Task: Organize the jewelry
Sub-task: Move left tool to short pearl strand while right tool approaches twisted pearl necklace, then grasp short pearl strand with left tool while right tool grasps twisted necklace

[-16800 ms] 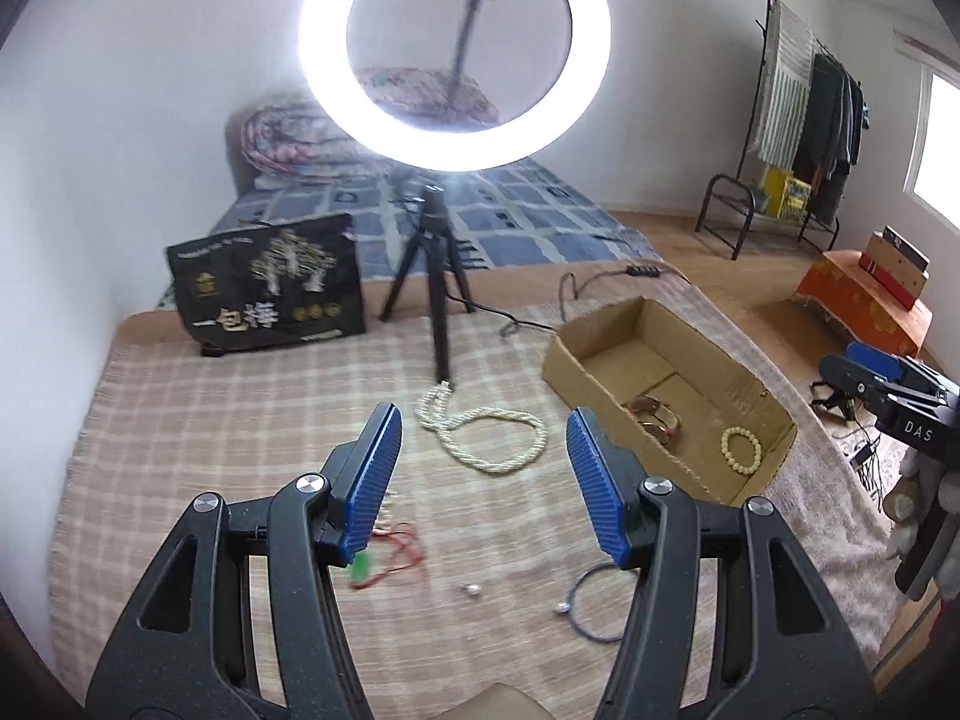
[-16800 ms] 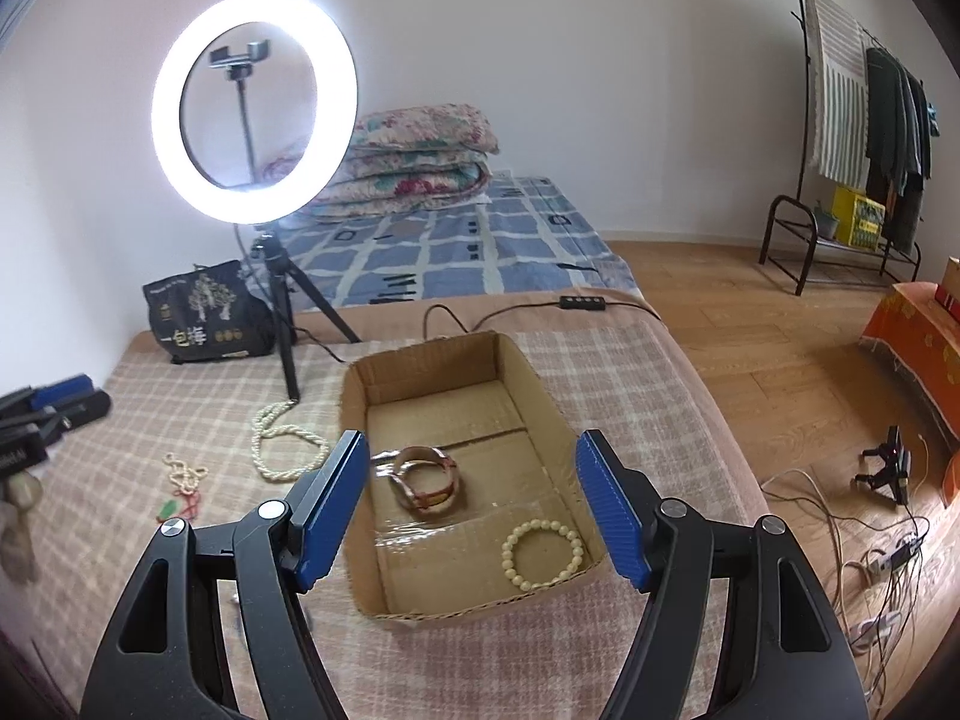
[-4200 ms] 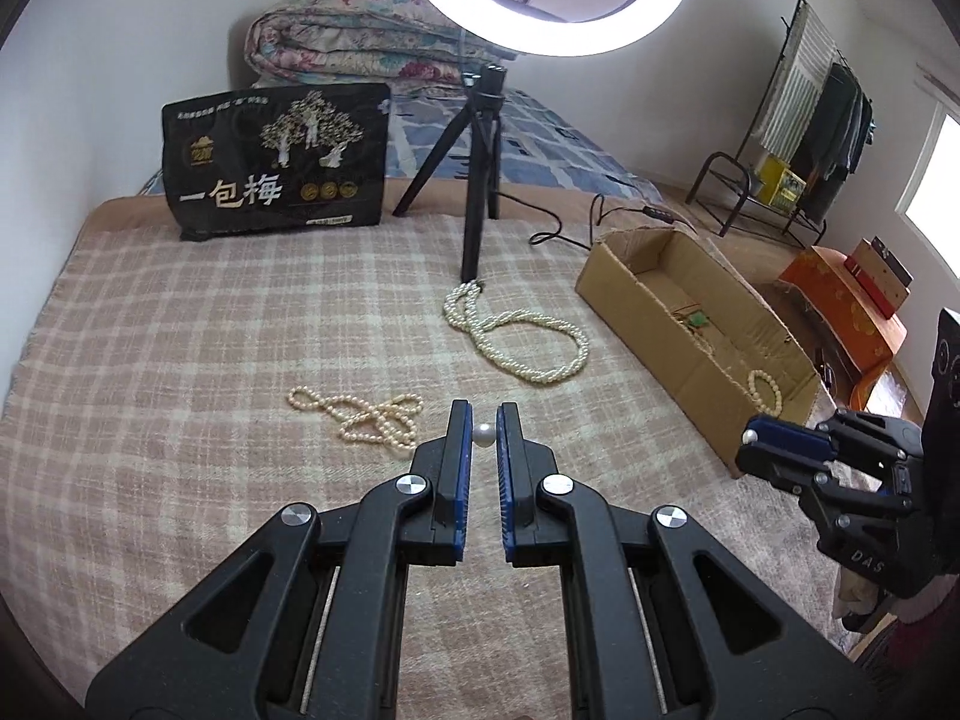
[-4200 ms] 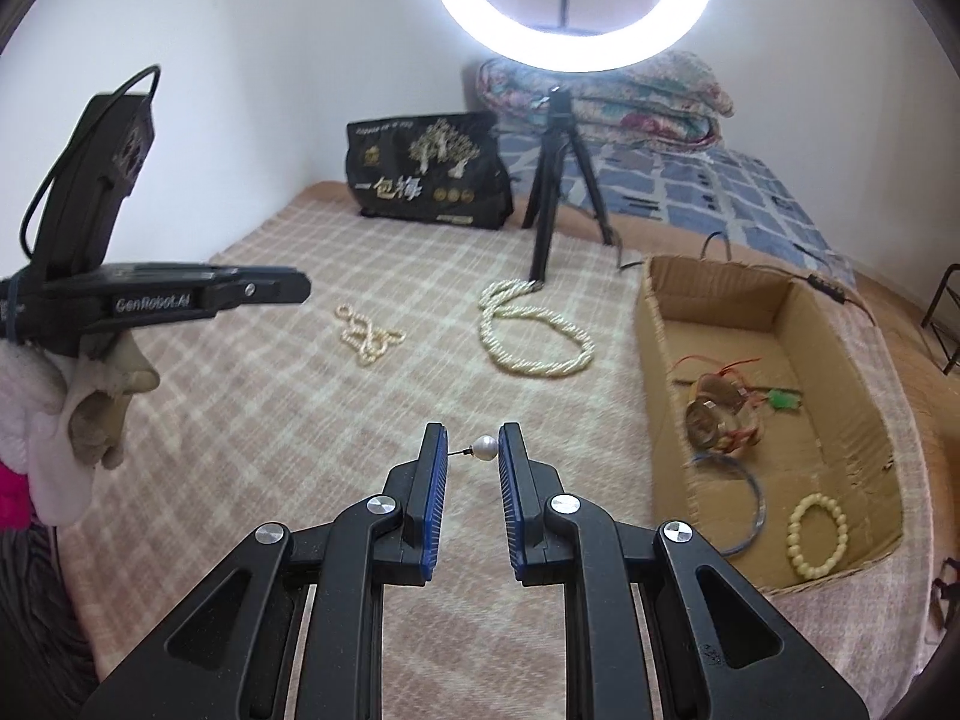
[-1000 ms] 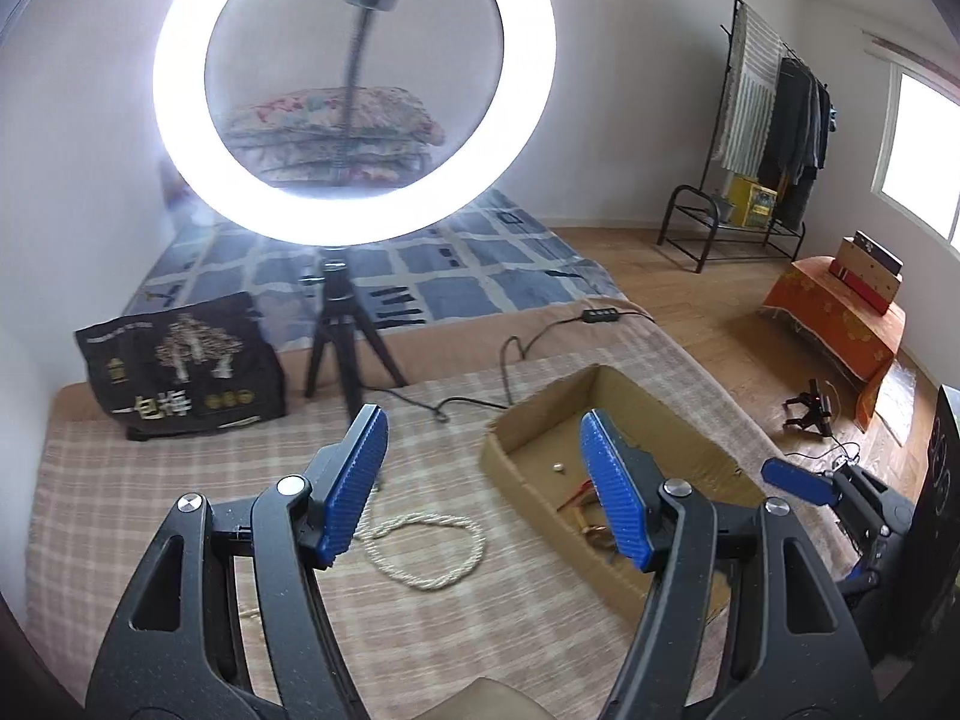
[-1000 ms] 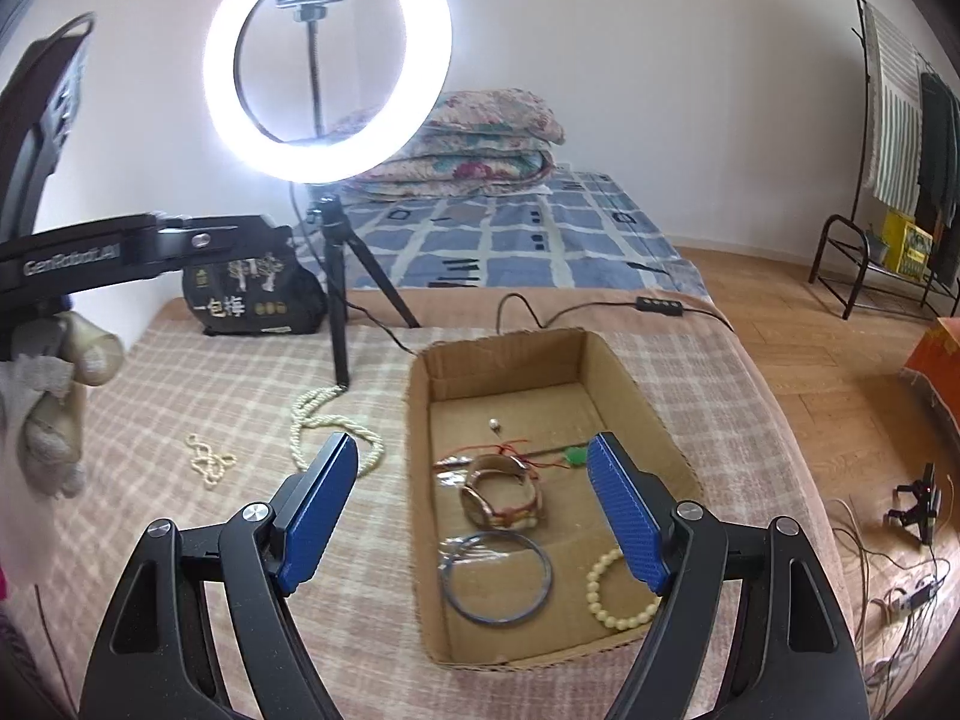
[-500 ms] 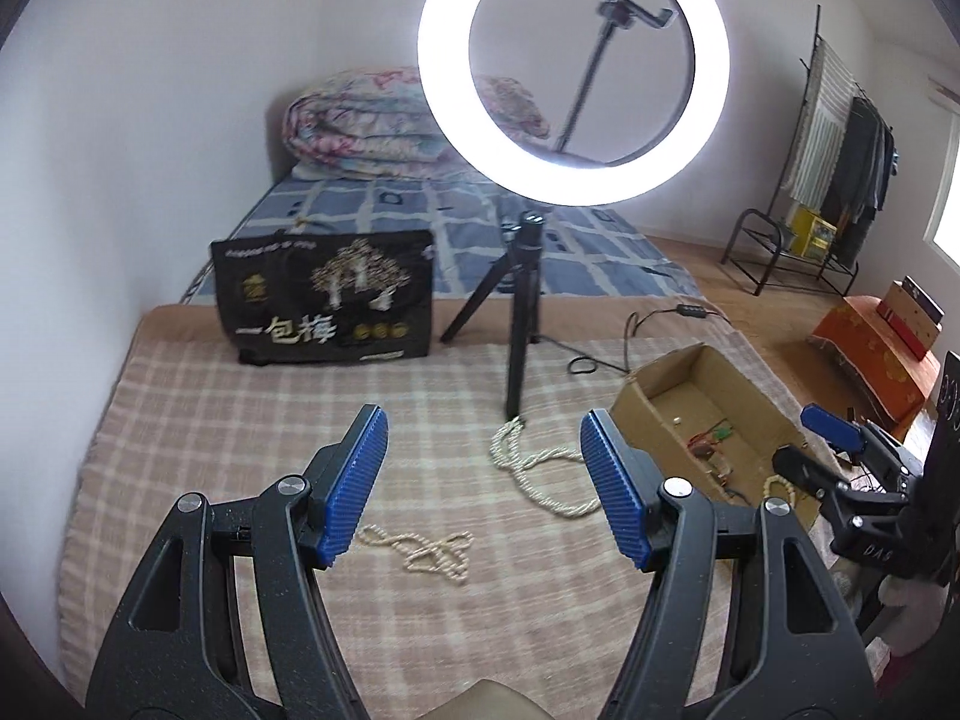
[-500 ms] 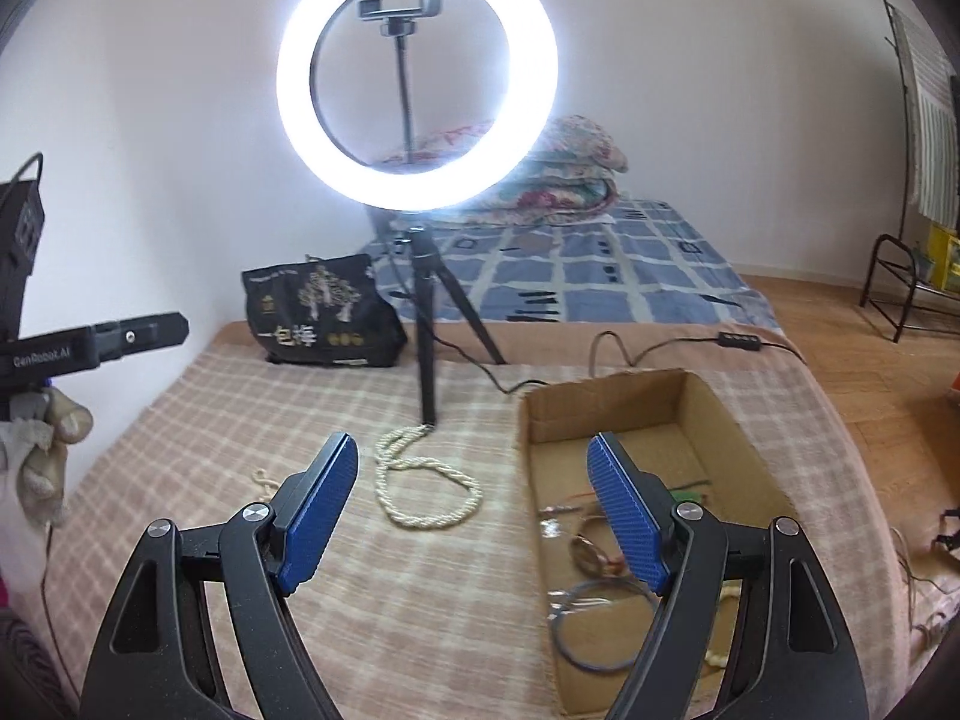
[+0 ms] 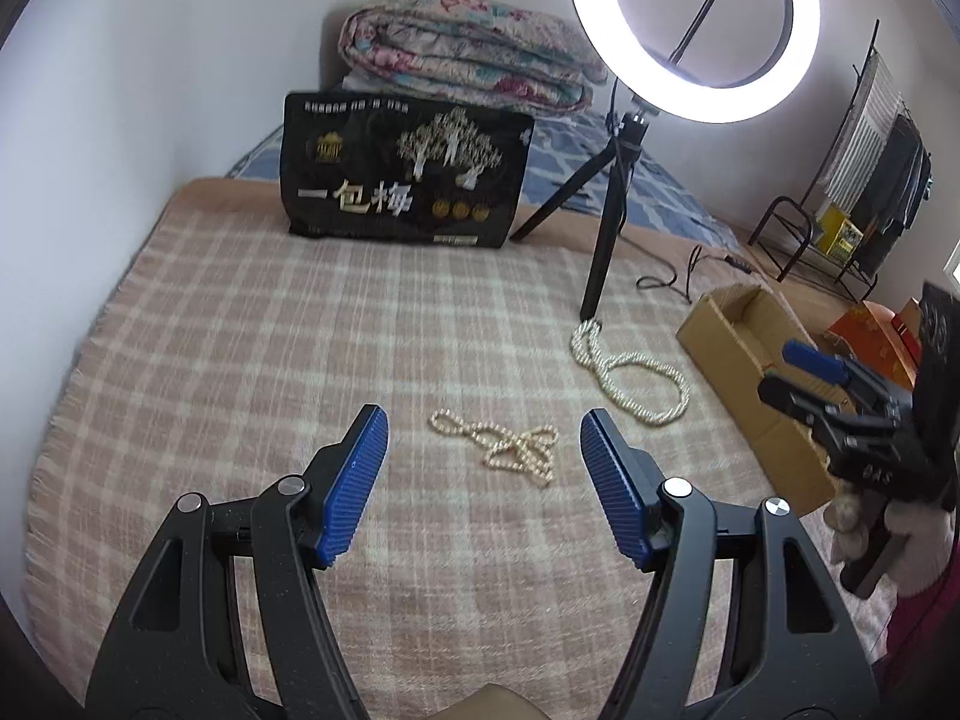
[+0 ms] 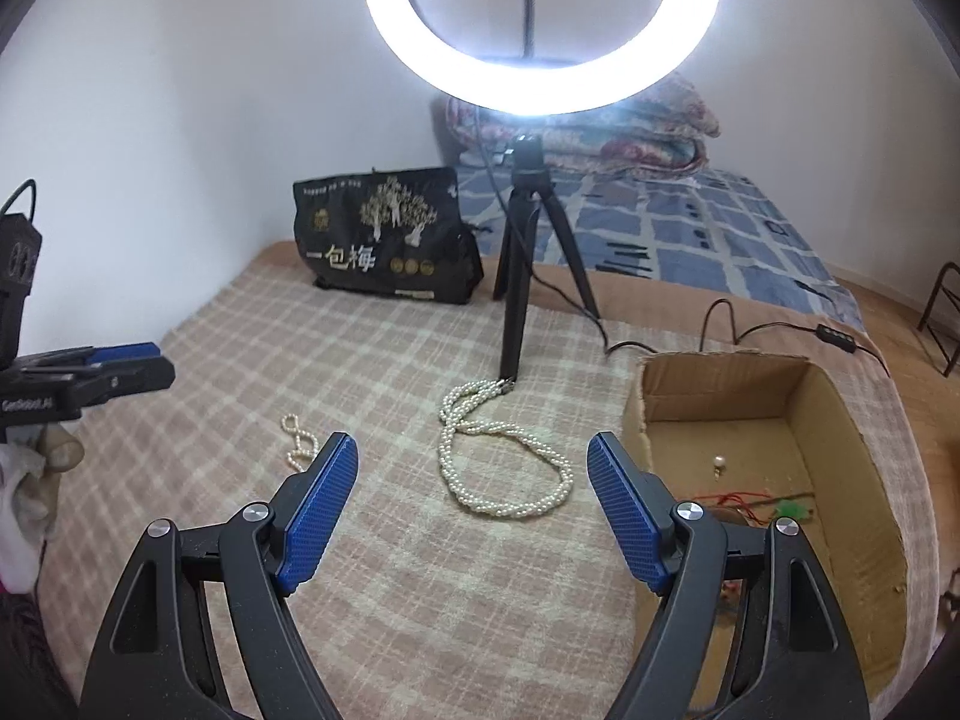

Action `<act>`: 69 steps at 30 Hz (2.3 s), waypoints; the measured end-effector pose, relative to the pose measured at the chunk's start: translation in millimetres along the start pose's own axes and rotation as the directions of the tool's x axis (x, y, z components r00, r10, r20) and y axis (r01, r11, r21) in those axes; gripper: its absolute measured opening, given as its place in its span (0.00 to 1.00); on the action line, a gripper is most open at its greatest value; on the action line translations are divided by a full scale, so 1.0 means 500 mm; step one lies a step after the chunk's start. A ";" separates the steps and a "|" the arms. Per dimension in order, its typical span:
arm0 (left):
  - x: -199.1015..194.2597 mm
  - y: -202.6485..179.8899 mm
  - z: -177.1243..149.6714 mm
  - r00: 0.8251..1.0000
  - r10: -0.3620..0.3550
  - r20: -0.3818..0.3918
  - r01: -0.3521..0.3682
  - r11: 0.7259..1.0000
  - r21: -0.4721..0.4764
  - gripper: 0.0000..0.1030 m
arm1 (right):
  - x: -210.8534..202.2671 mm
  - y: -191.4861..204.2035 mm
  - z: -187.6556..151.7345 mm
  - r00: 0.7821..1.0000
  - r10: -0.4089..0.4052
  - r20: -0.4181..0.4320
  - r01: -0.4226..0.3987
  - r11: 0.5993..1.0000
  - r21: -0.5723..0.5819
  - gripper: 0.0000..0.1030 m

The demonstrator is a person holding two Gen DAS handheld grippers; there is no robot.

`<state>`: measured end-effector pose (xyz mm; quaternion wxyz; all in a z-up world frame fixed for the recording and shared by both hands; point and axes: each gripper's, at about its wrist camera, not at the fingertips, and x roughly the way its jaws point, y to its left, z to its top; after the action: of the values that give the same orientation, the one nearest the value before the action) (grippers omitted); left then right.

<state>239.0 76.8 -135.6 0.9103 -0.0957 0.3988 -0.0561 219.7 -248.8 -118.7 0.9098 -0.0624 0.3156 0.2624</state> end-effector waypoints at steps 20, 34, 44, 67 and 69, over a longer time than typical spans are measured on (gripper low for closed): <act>0.135 -0.047 -0.051 0.985 -0.071 -0.158 0.081 0.995 0.057 0.67 | 0.253 -0.012 0.076 0.938 0.089 -0.334 -0.100 0.995 -0.015 0.77; 0.194 -0.042 -0.040 0.980 -0.084 -0.179 0.090 0.996 0.022 0.67 | 0.343 -0.003 0.079 0.912 0.111 -0.394 -0.127 0.992 -0.015 0.77; 0.236 -0.043 -0.046 0.978 -0.035 -0.205 0.049 0.997 0.064 0.67 | 0.375 0.009 0.078 0.897 0.091 -0.432 -0.113 0.993 -0.026 0.77; 0.238 -0.024 -0.045 0.985 0.004 -0.174 0.010 0.997 0.082 0.07 | 0.334 0.017 0.041 0.909 0.083 -0.409 -0.088 0.996 0.007 0.07; 0.231 -0.022 -0.049 0.985 -0.003 -0.175 0.016 0.997 0.071 0.05 | 0.322 0.020 0.032 0.910 0.095 -0.405 -0.097 0.995 0.016 0.07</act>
<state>298.9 42.2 -231.9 0.8743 -0.0596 0.4745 -0.0828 329.7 -165.2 -203.2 0.8106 -0.1015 0.4991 0.2890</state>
